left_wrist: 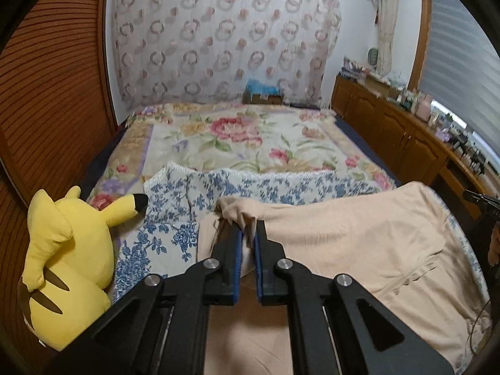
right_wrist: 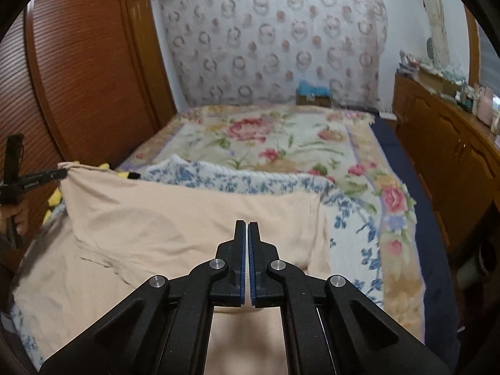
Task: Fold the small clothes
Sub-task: 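Grasp the folded edge with both grippers and lift it, then fold the lifted edge over the shirt and open both grippers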
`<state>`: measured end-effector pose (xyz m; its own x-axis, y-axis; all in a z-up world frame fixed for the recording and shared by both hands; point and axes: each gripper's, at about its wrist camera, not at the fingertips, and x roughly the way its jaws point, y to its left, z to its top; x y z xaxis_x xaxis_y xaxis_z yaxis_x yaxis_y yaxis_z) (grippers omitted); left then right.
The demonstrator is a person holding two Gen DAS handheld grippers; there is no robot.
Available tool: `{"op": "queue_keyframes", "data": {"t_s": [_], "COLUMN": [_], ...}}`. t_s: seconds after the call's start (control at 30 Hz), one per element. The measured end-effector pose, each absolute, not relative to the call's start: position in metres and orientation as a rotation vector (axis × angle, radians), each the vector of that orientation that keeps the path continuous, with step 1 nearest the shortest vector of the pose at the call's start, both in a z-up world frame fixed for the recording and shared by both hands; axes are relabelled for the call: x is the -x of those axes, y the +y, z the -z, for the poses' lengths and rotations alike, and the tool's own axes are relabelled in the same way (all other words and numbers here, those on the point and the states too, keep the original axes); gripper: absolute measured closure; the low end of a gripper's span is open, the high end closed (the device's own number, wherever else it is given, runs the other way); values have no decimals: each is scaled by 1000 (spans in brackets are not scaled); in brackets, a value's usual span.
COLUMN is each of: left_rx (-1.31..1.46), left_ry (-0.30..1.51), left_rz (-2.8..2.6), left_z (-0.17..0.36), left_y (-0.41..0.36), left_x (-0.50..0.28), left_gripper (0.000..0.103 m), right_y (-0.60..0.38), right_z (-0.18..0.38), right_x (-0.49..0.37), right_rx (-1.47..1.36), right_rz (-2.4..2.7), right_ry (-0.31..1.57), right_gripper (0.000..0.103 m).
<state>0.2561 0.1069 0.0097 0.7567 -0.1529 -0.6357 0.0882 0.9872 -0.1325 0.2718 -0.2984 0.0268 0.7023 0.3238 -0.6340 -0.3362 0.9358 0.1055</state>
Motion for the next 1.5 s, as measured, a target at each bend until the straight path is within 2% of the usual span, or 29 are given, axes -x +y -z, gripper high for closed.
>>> {"op": "queue_keyframes", "data": {"t_s": [0.2, 0.33, 0.4, 0.47, 0.57, 0.67, 0.73, 0.8, 0.83, 0.87, 0.9, 1.0, 1.2, 1.5], "left_rx": [98, 81, 80, 79, 77, 82, 85, 90, 90, 89, 88, 98, 123, 143], "left_ry": [653, 671, 676, 678, 687, 696, 703, 713, 717, 719, 717, 677, 593, 543], "left_rz": [157, 170, 173, 180, 183, 187, 186, 185, 185, 184, 182, 178, 176, 162], "left_z": [-28, -21, -17, -14, -8, -3, 2, 6, 7, 8, 8, -5, -38, -51], "left_y": [109, 104, 101, 98, 95, 95, 94, 95, 95, 93, 92, 94, 105, 127], "left_x": [-232, -233, -232, -230, -228, -227, -227, -228, -229, -229, -228, -221, -195, -135], "left_gripper": [98, 98, 98, 98, 98, 98, 98, 98, 98, 98, 98, 98, 98, 98], "right_y": [-307, -309, -316, -315, -314, -315, -312, -307, -305, -303, -300, -293, -300, -314], "right_z": [-62, -51, -31, -16, 12, 34, 43, 47, 48, 48, 48, 35, -30, -97], "right_x": [-239, -242, -252, -257, -271, -287, -295, -301, -303, -306, -307, -299, -261, -175], "right_rx": [18, 12, -29, -44, -53, -72, -54, -34, -9, 7, 14, 43, -15, -21], "right_rz": [-358, -321, -289, -285, -260, -260, -236, -235, -225, -227, -243, -291, -367, -427], "right_ry": [631, 670, 737, 787, 855, 914, 933, 946, 944, 941, 948, 896, 741, 627], "right_gripper": [103, 103, 89, 68, 61, 61, 61, 66, 75, 98, 102, 103, 103, 103]}}
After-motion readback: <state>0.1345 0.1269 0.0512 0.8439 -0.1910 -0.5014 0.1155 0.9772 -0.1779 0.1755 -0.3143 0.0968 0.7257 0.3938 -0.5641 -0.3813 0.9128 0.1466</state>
